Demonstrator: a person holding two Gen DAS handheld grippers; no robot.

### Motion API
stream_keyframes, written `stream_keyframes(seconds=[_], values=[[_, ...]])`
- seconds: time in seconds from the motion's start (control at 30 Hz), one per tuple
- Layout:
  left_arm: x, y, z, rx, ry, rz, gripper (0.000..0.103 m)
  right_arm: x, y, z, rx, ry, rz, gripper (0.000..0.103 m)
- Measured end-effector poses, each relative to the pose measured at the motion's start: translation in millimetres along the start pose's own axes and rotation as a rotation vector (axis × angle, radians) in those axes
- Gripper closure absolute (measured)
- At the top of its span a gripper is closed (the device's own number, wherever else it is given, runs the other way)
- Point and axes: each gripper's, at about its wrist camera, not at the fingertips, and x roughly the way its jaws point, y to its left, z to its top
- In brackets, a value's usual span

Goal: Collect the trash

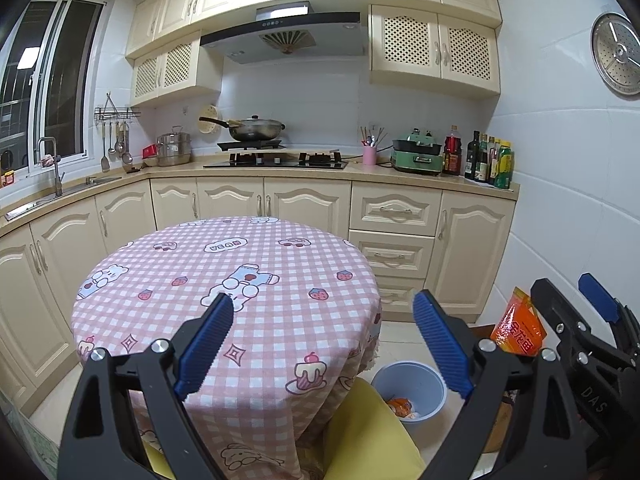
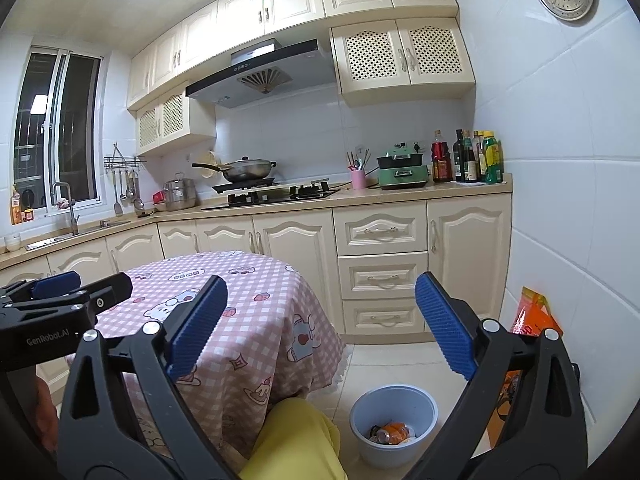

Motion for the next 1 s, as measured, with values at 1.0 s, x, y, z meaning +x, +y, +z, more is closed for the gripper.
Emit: stream_keyframes(seconds=[1.0], values=[[2.3,-4.0,-1.4,0.019,0.009,-0.021,0.013,1.0,0.1,-5.7,0.004,0.015,0.011,0.009]])
